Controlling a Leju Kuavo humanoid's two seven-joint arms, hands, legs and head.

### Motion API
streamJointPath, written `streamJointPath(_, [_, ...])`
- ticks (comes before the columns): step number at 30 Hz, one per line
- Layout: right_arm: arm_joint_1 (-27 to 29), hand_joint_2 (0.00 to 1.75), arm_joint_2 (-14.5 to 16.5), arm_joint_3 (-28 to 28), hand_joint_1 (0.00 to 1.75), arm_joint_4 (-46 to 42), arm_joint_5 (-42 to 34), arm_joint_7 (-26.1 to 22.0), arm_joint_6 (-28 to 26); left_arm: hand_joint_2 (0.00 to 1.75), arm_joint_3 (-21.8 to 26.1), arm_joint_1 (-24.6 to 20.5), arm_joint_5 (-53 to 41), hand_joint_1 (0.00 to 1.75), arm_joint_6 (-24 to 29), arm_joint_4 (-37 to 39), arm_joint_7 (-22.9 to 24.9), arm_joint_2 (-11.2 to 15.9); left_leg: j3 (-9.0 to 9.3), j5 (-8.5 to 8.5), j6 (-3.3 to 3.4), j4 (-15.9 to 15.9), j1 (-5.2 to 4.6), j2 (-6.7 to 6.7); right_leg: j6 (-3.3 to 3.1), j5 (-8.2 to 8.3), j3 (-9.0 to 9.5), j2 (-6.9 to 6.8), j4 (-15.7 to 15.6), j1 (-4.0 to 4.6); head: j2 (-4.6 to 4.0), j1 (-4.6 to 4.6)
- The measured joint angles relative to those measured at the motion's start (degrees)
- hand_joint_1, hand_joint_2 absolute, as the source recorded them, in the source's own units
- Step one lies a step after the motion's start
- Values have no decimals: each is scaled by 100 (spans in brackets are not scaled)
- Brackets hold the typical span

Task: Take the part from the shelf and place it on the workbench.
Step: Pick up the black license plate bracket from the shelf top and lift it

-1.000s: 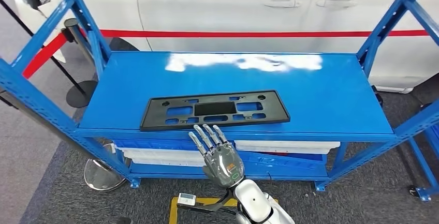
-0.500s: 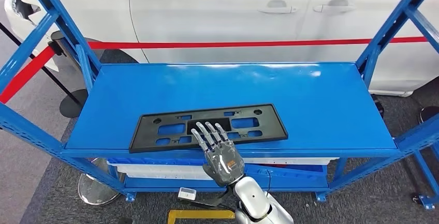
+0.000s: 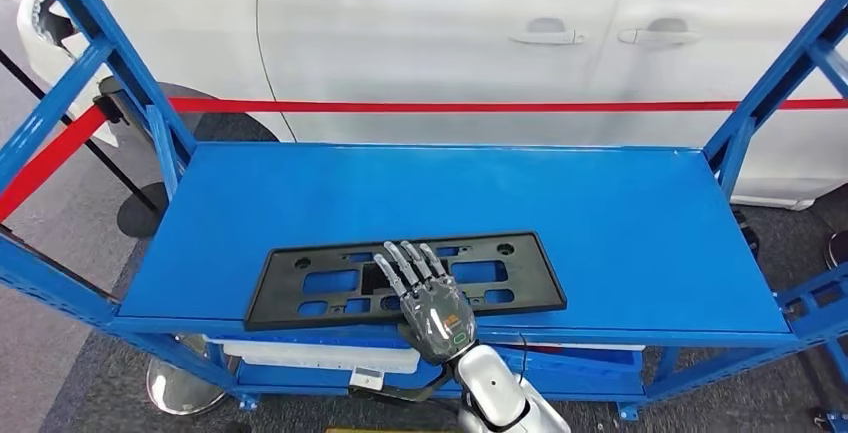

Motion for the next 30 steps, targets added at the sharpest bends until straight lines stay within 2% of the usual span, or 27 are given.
streamJointPath(3, [-41, 175, 20, -3, 0, 12, -36, 2, 96, 0, -3, -5, -27, 0, 14, 2, 0, 1, 10, -57, -95, 134, 14, 17, -127, 11, 70, 20, -37, -5, 0, -6])
streamJointPath(4, [-62, 175, 28, -4, 0, 19, -58, 3, 138, 0, -4, -11, -40, 0, 24, 2, 1, 1, -64, -155, -118, 300, 20, 19, -163, -1, 100, 17, -48, -12, 0, -14])
streamJointPath(5, [-80, 175, 34, -4, 0, 28, -81, 3, 171, 0, -6, -17, -56, 0, 32, 2, 1, 0, -192, -304, -139, 556, 25, 21, -191, -16, 119, 11, -57, -13, 0, -24])
streamJointPath(7, [-110, 175, 41, -5, 0, 55, -138, 1, 224, 0, -9, -19, -78, 0, 46, 2, 3, 0, -602, -671, -167, 1278, 31, 20, -229, -41, 123, 8, -56, 7, 0, -40])
streamJointPath(8, [-119, 175, 43, -5, 2, 69, -161, -1, 243, 0, -10, -12, -82, 0, 50, 2, 4, 0, -773, -762, -171, 1543, 33, 20, -238, -48, 125, 10, -55, 21, 0, -42])
streamJointPath(9, [-128, 175, 43, -6, 4, 85, -180, -2, 262, 0, -10, -3, -81, 0, 54, 2, 4, 1, -871, -745, -167, 1643, 33, 20, -241, -55, 132, 14, -53, 32, 0, -43])
streamJointPath(10, [-142, 175, 44, -7, 7, 97, -193, -2, 285, 0, -10, 3, -81, 0, 57, 2, 4, 2, -850, -589, -156, 1495, 33, 21, -239, -60, 145, 19, -52, 41, 0, -43])
streamJointPath(11, [-165, 175, 48, -7, 9, 110, -207, -1, 322, 0, -11, 4, -84, 0, 59, 2, 4, 3, -732, -348, -137, 1154, 32, 23, -233, -65, 163, 23, -51, 48, 0, -45])
streamJointPath(12, [-200, 175, 52, -7, 50, 128, -217, 5, 375, 0, -13, 2, -89, 0, 58, 2, 5, 5, -577, -112, -108, 731, 26, 29, -226, -69, 179, 24, -50, 53, 0, -44])
streamJointPath(13, [-245, 175, 56, -7, 92, 155, -227, 13, 438, 0, -15, -2, -96, 0, 58, 2, 6, 7, -456, 2, -79, 388, 11, 38, -211, -67, 186, 26, -48, 58, 0, -41])
streamJointPath(15, [-342, 175, 61, -7, 175, 219, -237, 34, 562, 0, -20, -10, -109, 0, 58, 2, 11, 9, -372, 54, -17, 81, -27, 51, -159, -62, 175, 28, -47, 62, 0, -39])
streamJointPath(16, [-379, 175, 62, -7, 175, 246, -237, 45, 608, 0, -21, -11, -116, 0, 58, 2, 13, 9, -387, 43, 7, 84, -42, 51, -131, -58, 166, 30, -48, 62, 0, -39])
streamJointPath(18, [-459, 175, 75, -7, 175, 305, -205, 91, 717, 0, -26, -4, -146, 0, 58, 2, 18, 6, -367, 187, 67, 43, -27, 45, -74, -56, 175, 27, -51, 67, 0, -39])
streamJointPath(20, [-577, 175, 88, -6, 175, 398, -134, 153, 832, 0, -39, -10, -186, 0, 59, 2, 22, 1, -324, 294, 125, -36, 10, 51, -7, -160, 122, 20, 90, 74, 0, -26])
streamJointPath(21, [-642, 175, 90, -5, 175, 454, -96, 178, 877, 0, -49, -18, -197, 0, 58, 2, 26, -2, -309, 331, 148, -70, 29, 57, 23, -298, 25, 17, 305, 68, 0, -16])
streamJointPath(23, [-734, 175, 90, -2, 175, 578, -40, 207, 931, 0, -66, -26, -203, 0, 59, 2, 34, -2, -325, 347, 169, -76, 22, 60, 71, -662, -301, 16, 990, 33, 0, 3])
streamJointPath(24, [-755, 175, 90, 1, 175, 636, -20, 214, 943, 0, -69, -26, -203, 0, 60, 2, 40, -2, -332, 345, 169, -71, 20, 57, 92, -766, -447, 16, 1287, 15, 0, 3])
streamJointPath(25, [-767, 175, 90, 4, 175, 686, -4, 216, 949, 0, -72, -25, -203, 0, 60, 2, 45, -2, -335, 341, 166, -66, 19, 52, 109, -768, -520, 14, 1423, -3, 0, 4])
streamJointPath(26, [-778, 175, 91, 10, 175, 724, 7, 216, 951, 0, -75, -24, -203, 0, 61, 2, 50, -2, -334, 333, 157, -58, 20, 45, 120, -657, -484, 10, 1338, -19, 0, 4])
streamJointPath(28, [-812, 175, 101, 30, 175, 777, 22, 217, 950, 0, -92, -25, -203, 0, 60, 2, 53, -10, -323, 297, 122, -29, 22, 32, 115, -281, -148, 0, 636, -45, 0, 4])
streamJointPath(30, [-853, 175, 121, 49, 175, 815, 38, 218, 948, 0, -114, -31, -203, 0, 60, 2, 54, -19, -331, 253, 60, 9, 8, 24, 71, -88, 135, -5, 49, -32, 0, 0])
